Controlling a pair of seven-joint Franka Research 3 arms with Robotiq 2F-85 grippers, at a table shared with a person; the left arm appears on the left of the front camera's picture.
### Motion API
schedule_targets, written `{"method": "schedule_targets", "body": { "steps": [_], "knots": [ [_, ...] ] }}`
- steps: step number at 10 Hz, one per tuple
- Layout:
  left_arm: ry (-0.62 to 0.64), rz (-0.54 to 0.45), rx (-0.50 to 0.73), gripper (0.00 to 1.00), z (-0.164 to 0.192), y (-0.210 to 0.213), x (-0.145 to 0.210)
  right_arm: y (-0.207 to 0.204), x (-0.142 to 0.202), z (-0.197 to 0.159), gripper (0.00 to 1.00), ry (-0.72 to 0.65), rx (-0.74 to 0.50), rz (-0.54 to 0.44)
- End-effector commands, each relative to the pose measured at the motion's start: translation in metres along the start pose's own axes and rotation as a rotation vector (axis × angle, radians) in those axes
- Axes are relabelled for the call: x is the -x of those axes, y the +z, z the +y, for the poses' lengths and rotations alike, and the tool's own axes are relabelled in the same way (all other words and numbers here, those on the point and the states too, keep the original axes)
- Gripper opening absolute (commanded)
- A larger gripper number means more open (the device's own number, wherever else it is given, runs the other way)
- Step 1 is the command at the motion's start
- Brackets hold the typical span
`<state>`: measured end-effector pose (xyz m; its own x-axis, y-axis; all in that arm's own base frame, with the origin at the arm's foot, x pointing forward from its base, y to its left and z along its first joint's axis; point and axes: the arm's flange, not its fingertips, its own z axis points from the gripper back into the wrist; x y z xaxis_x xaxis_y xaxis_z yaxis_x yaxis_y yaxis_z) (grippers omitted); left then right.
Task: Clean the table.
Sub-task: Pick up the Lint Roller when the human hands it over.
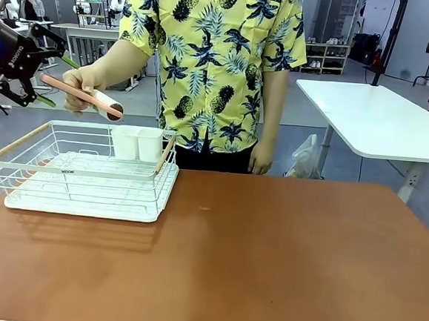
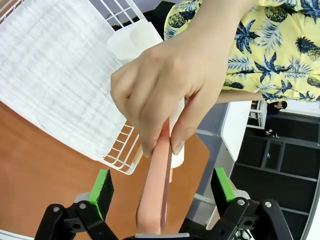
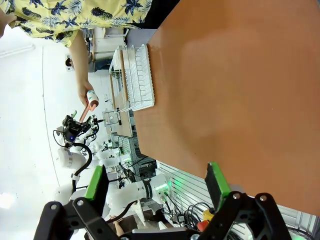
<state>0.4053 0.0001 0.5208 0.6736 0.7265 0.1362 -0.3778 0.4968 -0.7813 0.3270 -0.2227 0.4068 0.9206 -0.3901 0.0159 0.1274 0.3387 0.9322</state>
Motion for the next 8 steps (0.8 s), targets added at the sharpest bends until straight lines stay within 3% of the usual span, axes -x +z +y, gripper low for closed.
{"method": "schedule_targets", "body": {
  "steps": [1, 8],
  "knots": [
    [-0.006, -0.044, 0.035, 0.89, -0.0007, -0.0084, -0.0036, 0.0010, 0.0029, 0.0036, 1.00, -0.004, -0.009, 0.002],
    [0.012, -0.039, 0.047, 0.22, 0.0004, -0.0082, -0.0079, 0.0010, 0.0029, 0.0036, 1.00, -0.004, -0.009, 0.002]
  ]
}}
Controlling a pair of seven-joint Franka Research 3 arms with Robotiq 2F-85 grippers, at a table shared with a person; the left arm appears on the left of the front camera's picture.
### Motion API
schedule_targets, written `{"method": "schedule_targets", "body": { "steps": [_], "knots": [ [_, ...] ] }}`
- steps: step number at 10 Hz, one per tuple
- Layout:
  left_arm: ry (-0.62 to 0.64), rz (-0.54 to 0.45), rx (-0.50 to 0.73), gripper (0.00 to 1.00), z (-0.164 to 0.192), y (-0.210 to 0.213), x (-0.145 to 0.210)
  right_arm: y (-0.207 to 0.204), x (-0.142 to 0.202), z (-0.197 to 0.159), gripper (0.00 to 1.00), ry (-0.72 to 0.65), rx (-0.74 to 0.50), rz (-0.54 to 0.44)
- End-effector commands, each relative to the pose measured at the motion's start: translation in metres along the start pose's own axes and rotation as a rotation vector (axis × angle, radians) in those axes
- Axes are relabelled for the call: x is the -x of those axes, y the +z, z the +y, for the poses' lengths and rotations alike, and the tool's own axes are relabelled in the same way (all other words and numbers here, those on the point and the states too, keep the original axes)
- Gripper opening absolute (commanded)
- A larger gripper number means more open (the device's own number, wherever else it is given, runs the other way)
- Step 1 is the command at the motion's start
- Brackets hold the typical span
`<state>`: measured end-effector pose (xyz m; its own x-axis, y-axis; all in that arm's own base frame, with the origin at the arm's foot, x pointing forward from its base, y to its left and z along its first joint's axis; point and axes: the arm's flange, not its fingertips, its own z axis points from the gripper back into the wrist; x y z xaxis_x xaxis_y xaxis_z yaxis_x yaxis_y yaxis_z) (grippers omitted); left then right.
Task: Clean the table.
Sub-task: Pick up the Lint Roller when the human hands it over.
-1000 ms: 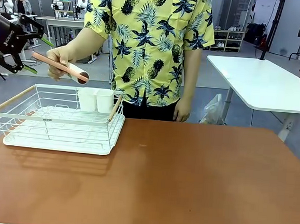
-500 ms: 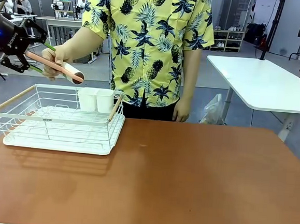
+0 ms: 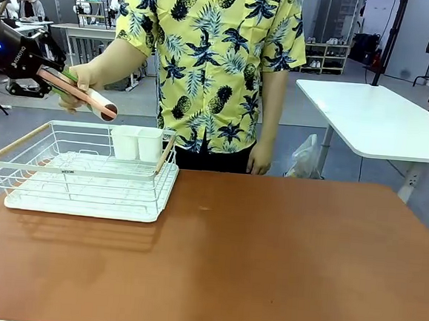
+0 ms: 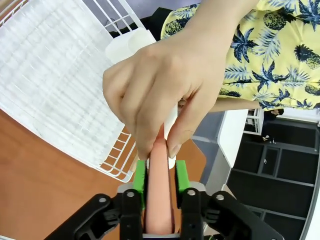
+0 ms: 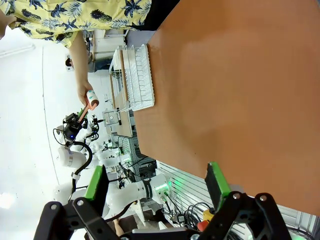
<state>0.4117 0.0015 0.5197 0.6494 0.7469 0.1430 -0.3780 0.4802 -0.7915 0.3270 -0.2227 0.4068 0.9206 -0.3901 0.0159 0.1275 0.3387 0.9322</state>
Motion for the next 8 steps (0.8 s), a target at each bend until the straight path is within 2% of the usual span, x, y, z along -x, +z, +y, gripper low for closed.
{"method": "schedule_targets", "body": {
  "steps": [1, 2, 3, 5, 6, 8],
  "knots": [
    [-0.001, -0.011, 0.032, 0.11, 0.001, -0.004, -0.002, 0.001, 0.003, 0.004, 1.00, -0.004, -0.009, 0.002],
    [-0.007, -0.010, 0.036, 0.03, 0.001, -0.002, -0.002, 0.001, 0.003, 0.004, 1.00, -0.004, -0.009, 0.002],
    [-0.009, -0.003, 0.039, 0.00, 0.000, 0.001, -0.001, 0.001, 0.003, 0.004, 1.00, -0.004, -0.009, 0.002],
    [-0.063, 0.002, 0.100, 0.00, 0.016, 0.008, -0.014, 0.001, 0.003, 0.004, 1.00, -0.004, -0.009, 0.002],
    [0.002, 0.000, 0.004, 0.00, 0.001, 0.001, -0.002, 0.001, 0.003, 0.004, 1.00, -0.004, -0.009, 0.002],
    [0.002, 0.000, 0.004, 0.00, 0.001, 0.001, -0.002, 0.001, 0.003, 0.004, 1.00, -0.004, -0.009, 0.002]
  ]
}}
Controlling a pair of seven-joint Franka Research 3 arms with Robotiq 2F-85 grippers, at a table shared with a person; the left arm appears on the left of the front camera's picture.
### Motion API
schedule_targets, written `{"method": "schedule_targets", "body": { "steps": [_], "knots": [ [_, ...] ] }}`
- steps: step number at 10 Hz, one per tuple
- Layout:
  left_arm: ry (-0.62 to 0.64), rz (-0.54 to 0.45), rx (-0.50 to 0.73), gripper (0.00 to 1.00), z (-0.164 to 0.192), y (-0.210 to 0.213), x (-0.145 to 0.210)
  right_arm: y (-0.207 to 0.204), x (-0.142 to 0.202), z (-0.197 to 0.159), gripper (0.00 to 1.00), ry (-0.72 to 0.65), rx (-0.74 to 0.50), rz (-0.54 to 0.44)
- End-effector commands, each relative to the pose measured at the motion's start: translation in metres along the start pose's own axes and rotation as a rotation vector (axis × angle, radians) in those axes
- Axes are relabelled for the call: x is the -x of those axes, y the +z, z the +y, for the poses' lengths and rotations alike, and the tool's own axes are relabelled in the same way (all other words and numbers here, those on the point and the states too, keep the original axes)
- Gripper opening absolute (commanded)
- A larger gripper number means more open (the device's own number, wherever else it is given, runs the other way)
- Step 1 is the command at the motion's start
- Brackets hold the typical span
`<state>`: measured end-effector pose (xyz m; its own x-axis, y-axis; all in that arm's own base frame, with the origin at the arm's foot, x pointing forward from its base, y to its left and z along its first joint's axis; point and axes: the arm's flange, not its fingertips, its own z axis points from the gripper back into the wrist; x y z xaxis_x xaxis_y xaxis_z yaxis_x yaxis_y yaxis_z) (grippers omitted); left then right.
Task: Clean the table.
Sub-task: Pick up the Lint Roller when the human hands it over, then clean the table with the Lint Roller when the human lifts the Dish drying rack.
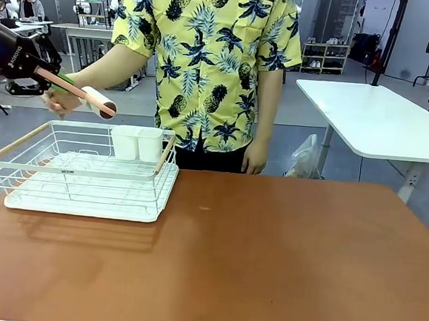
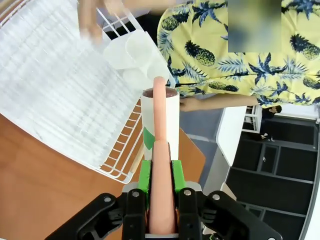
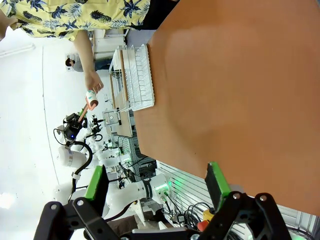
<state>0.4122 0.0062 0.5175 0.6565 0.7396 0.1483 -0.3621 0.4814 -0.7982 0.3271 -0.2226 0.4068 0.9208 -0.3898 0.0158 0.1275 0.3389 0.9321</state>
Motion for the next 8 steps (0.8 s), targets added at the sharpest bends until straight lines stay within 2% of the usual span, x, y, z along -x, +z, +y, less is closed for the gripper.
{"method": "schedule_targets", "body": {
  "steps": [1, 8],
  "knots": [
    [0.012, -0.005, -0.010, 0.00, -0.0030, 0.0007, 0.0018, 0.0012, 0.0029, 0.0036, 1.00, -0.004, -0.009, 0.002],
    [0.012, -0.005, -0.010, 0.00, -0.0030, 0.0007, 0.0018, 0.0012, 0.0029, 0.0036, 1.00, -0.004, -0.009, 0.002]
  ]
}}
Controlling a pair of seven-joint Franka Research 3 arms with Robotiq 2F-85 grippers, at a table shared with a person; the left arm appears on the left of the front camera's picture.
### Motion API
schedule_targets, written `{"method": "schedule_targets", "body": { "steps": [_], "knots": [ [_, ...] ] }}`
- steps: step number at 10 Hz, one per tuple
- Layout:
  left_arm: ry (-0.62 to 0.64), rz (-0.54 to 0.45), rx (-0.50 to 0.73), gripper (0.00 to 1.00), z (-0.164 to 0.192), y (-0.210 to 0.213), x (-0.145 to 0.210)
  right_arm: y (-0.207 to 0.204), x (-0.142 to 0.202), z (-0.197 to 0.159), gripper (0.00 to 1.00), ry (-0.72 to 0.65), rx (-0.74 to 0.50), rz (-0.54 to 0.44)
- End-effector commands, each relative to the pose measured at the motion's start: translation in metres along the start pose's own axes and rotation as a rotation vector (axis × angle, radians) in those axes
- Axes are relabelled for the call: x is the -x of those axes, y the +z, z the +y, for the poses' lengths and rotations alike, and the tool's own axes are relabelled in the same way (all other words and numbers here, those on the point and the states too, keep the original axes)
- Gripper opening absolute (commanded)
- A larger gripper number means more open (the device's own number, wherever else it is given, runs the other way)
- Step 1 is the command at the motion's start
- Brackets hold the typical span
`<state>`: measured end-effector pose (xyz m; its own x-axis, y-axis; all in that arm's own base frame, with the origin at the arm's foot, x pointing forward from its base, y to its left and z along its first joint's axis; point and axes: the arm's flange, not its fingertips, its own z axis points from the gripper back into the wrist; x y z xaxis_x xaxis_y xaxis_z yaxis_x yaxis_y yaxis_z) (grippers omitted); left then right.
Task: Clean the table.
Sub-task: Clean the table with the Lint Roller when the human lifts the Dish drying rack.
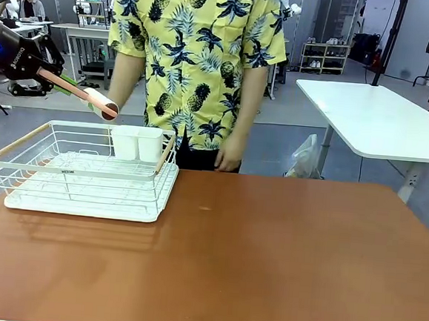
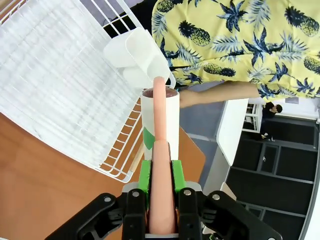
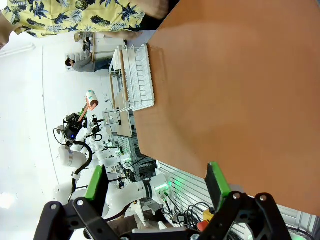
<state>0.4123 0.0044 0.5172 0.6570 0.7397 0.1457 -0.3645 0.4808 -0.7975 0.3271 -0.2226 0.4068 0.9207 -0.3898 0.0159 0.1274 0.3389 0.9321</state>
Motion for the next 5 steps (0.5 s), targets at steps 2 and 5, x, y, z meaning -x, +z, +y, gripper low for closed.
{"method": "schedule_targets", "body": {
  "steps": [2, 5],
  "knots": [
    [0.010, -0.007, -0.008, 0.00, -0.0023, 0.0018, 0.0005, 0.0012, 0.0029, 0.0036, 1.00, -0.004, -0.009, 0.002],
    [0.010, -0.007, -0.008, 0.00, -0.0023, 0.0018, 0.0005, 0.0012, 0.0029, 0.0036, 1.00, -0.004, -0.009, 0.002]
  ]
}}
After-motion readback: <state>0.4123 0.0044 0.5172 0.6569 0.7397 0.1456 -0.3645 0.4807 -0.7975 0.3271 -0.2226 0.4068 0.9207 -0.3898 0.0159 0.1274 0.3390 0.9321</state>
